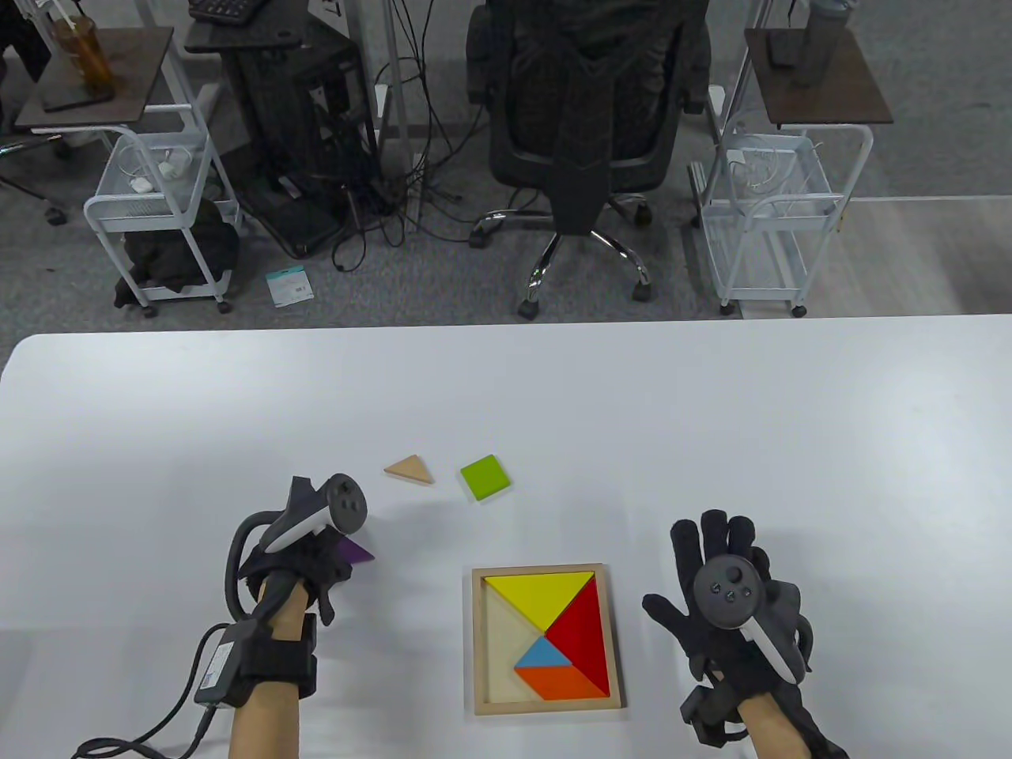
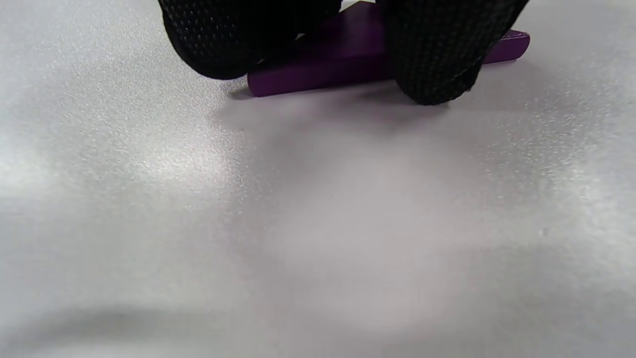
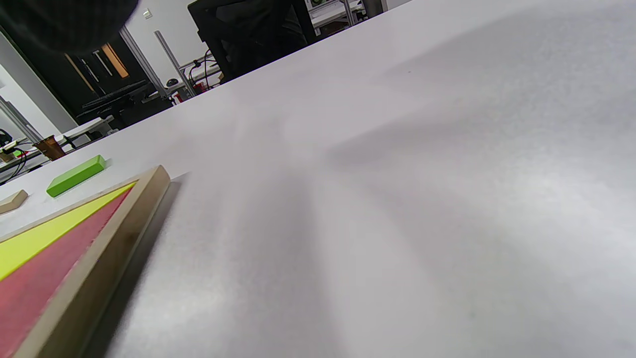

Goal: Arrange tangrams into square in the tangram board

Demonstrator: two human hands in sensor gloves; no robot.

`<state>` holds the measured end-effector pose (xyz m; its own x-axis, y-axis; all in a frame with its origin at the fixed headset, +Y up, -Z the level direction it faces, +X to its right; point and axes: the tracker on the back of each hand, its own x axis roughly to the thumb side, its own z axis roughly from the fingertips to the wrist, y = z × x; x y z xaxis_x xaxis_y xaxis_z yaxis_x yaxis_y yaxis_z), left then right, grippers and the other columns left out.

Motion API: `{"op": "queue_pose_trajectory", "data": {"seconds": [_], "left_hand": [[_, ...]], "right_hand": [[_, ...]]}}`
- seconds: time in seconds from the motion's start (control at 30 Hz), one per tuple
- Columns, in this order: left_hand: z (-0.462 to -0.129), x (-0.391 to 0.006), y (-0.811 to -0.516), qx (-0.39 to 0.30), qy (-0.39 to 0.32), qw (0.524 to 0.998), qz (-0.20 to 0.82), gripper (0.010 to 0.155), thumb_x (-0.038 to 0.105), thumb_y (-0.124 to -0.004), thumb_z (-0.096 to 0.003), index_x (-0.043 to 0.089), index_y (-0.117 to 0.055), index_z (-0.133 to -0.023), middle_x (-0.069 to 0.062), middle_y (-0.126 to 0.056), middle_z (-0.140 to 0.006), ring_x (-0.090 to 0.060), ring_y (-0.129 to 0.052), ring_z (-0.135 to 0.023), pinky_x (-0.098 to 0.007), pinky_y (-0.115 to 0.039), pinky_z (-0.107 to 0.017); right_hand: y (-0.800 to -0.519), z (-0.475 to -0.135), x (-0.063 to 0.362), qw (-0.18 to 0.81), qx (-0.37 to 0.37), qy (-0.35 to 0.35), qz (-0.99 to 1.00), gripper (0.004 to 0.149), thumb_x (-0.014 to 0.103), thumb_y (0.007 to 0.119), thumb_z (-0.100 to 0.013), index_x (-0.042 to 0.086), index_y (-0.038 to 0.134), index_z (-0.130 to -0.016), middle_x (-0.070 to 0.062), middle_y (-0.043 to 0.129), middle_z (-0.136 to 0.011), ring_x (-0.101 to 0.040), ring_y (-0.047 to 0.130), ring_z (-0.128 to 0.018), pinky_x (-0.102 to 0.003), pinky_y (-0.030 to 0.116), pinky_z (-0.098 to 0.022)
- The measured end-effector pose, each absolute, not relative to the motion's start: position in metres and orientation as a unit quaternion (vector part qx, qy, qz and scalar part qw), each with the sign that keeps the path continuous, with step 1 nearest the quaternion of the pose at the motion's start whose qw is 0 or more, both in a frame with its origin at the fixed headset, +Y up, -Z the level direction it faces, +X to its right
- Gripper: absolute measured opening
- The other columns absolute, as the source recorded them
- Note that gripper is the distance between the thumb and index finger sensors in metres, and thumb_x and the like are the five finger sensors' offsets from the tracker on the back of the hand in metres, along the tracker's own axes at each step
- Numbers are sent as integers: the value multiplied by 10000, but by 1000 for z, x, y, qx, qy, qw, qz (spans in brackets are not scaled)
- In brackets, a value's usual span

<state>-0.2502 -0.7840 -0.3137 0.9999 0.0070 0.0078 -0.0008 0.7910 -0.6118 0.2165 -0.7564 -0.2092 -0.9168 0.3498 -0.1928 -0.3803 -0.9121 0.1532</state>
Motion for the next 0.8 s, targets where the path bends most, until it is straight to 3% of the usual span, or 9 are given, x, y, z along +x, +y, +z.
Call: {"op": "queue_pose_trajectory", "data": {"seconds": [0.43,0.8], "left_hand": [[-306,-239,-785,-279,-33,959,-26,661,389,-827,-475,246,-510,-1037,-225,-613,-987,-384,-843,-714,-360,-877,-531],[-229,-175,-752,-178,-177,967,-38,673,411,-826,-470,253,-521,-1048,-205,-635,-988,-353,-856,-728,-335,-889,-517]], "right_hand": [[-757,-209,215,187,-78,96,975,890,630,663,-357,503,54,-994,218,-222,-1023,-51,-324,-927,-373,-86,-811],[-755,-207,207,186,-51,92,977,892,632,663,-356,497,58,-998,213,-218,-1024,-58,-318,-929,-378,-76,-813]]}}
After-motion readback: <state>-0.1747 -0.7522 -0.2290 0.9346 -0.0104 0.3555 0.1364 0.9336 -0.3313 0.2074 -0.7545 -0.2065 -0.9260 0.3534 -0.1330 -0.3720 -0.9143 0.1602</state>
